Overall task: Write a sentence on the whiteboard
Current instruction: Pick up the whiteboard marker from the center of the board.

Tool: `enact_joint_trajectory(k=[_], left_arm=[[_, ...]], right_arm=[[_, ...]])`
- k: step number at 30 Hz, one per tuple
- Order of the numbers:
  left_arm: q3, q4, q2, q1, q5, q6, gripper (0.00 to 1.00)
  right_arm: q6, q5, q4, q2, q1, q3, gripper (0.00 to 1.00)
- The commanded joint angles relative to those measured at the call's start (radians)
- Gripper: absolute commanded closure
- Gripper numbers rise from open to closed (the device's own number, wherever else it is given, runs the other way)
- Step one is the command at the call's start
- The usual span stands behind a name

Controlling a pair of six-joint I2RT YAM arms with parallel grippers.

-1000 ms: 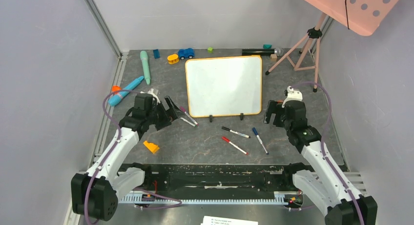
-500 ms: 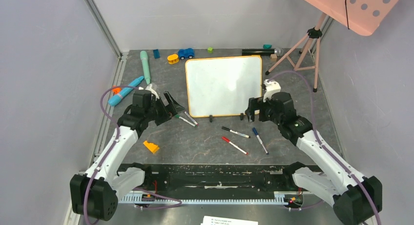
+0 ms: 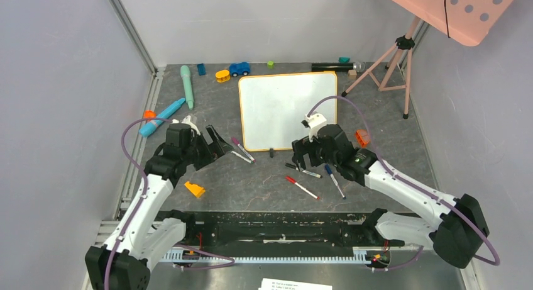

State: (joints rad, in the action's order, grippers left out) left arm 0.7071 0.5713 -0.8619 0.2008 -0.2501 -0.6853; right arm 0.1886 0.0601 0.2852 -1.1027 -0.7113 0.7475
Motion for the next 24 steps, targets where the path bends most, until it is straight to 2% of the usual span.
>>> enact_joint_trajectory(k=[1, 5, 9, 15, 18, 24], left_arm=[[-0.001, -0.001, -0.04, 0.005, 0.044, 0.059, 0.0], [0.057, -0.027, -0.166, 0.005, 0.106, 0.037, 0.01], [0.143, 0.015, -0.308, 0.005, 0.234, -0.014, 0.11], [0.24, -0.021, -0.483, 0.006, 0.246, -0.091, 0.24], [0.279, 0.044, -0.538, 0.008, 0.362, -0.177, 0.29], [0.288, 0.068, -0.597, 0.008, 0.405, -0.322, 0.28]], right_arm=[[-0.032, 0.021, -0.038, -0.045, -0.046, 0.08, 0.01], [-0.053, 0.024, -0.018, -0.081, -0.057, 0.127, 0.01], [-0.086, 0.065, 0.013, -0.093, -0.073, 0.167, 0.01], [-0.127, 0.133, 0.054, -0.075, -0.081, 0.172, 0.01], [-0.122, 0.16, 0.059, -0.048, -0.08, 0.159, 0.01], [-0.086, 0.222, 0.047, 0.011, -0.08, 0.111, 0.01]])
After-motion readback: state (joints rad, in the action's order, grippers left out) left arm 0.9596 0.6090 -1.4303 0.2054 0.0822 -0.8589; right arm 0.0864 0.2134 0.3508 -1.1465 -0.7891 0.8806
